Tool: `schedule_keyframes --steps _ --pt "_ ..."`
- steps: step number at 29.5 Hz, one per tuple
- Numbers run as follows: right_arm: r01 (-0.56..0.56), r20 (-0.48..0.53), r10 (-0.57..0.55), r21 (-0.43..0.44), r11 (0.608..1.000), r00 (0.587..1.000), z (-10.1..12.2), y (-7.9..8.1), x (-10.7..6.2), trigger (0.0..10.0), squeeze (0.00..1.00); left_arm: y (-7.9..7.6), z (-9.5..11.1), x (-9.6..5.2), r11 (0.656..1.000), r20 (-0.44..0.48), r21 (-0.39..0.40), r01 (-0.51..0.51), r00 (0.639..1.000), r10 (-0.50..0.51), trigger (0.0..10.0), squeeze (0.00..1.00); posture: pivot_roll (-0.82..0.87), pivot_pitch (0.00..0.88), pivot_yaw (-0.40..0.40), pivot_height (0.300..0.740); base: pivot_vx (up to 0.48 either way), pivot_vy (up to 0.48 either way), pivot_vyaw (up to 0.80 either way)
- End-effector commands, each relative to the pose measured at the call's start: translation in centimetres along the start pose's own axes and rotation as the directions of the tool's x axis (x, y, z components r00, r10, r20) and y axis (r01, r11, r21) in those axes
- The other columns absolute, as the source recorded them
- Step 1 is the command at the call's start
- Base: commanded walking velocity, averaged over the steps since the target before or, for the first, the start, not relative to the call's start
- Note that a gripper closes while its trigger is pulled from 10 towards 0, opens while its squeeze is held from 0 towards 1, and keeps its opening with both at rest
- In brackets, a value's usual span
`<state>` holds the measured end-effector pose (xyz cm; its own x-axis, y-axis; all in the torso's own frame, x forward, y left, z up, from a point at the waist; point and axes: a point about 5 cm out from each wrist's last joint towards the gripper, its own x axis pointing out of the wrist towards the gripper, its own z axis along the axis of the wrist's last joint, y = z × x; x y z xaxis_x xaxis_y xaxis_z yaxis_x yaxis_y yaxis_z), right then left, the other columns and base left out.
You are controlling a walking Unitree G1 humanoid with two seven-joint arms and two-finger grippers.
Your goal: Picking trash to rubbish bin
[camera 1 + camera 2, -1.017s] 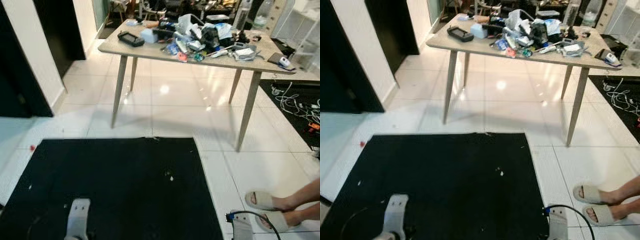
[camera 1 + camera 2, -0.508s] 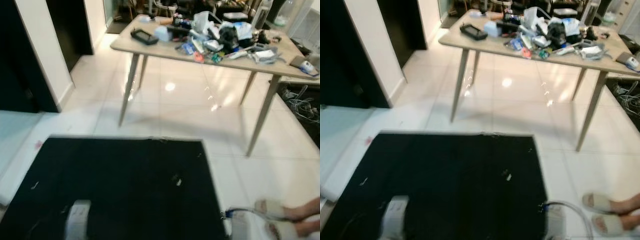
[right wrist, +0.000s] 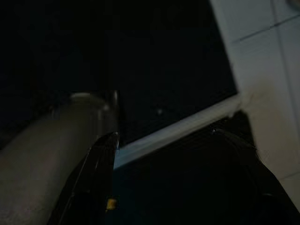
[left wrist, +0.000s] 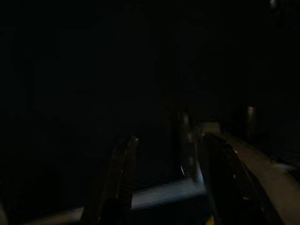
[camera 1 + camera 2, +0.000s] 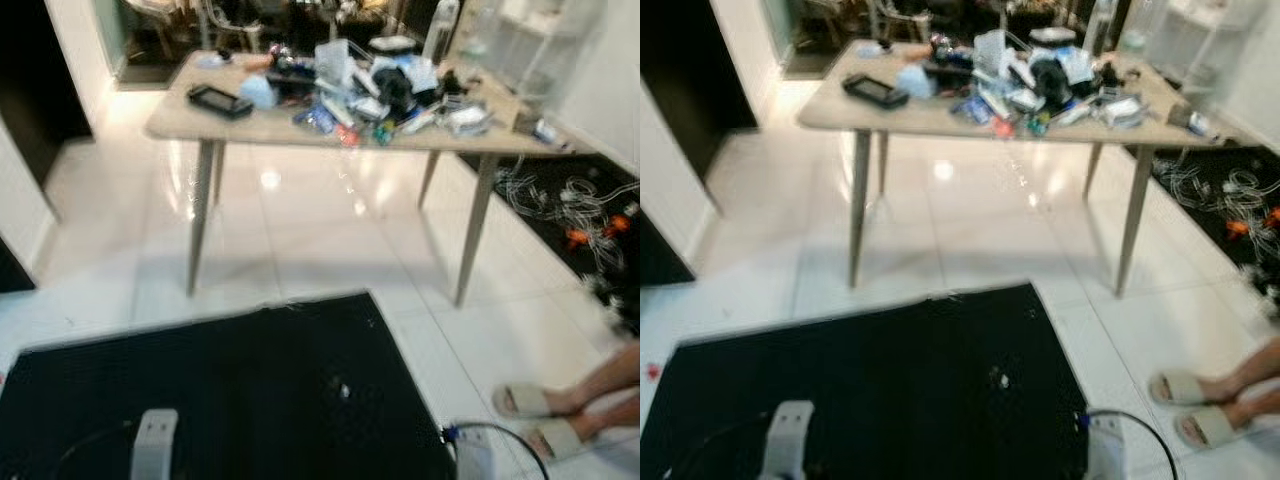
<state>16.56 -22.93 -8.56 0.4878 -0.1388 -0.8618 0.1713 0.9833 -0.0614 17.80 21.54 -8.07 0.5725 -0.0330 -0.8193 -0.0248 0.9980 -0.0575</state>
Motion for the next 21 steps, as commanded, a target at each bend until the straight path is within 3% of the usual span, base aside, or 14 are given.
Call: schedule_keyframes --steps 1,11,19,21 --pt "0.017 0.0 -0.017 -0.001 1.0 1.0 0.0 -0.5 0.0 10.0 0.0 -0.3 0.3 0.1 1.0 0.009 0.003 0.008 1.0 -0.008 10.0 0.0 -0.03 0.074 0.026 0.74 0.386 0.0 0.0" --pt "0.023 0.016 -0.023 -0.003 1.0 1.0 0.6 -0.7 0.0 10.0 0.0 -0.6 0.8 0.2 1.0 0.026 0.006 0.015 1.0 -0.015 10.0 0.0 -0.03 0.069 0.027 0.74 0.388 0.0 0.0" --pt "0.058 0.104 -0.063 0.05 0.997 0.993 3.1 -1.7 0.0 10.0 0.0 -0.9 4.0 0.5 0.999 0.139 -0.011 0.033 0.99 -0.031 10.0 0.0 -0.03 0.075 0.028 0.74 0.388 0.0 0.0" --pt "0.071 0.171 -0.082 0.068 0.995 0.982 5.1 -2.5 -0.2 10.0 0.0 -0.7 6.1 0.5 0.999 0.208 -0.015 0.038 0.978 -0.035 10.0 0.0 -0.03 0.075 0.028 0.74 0.39 0.0 -0.8"
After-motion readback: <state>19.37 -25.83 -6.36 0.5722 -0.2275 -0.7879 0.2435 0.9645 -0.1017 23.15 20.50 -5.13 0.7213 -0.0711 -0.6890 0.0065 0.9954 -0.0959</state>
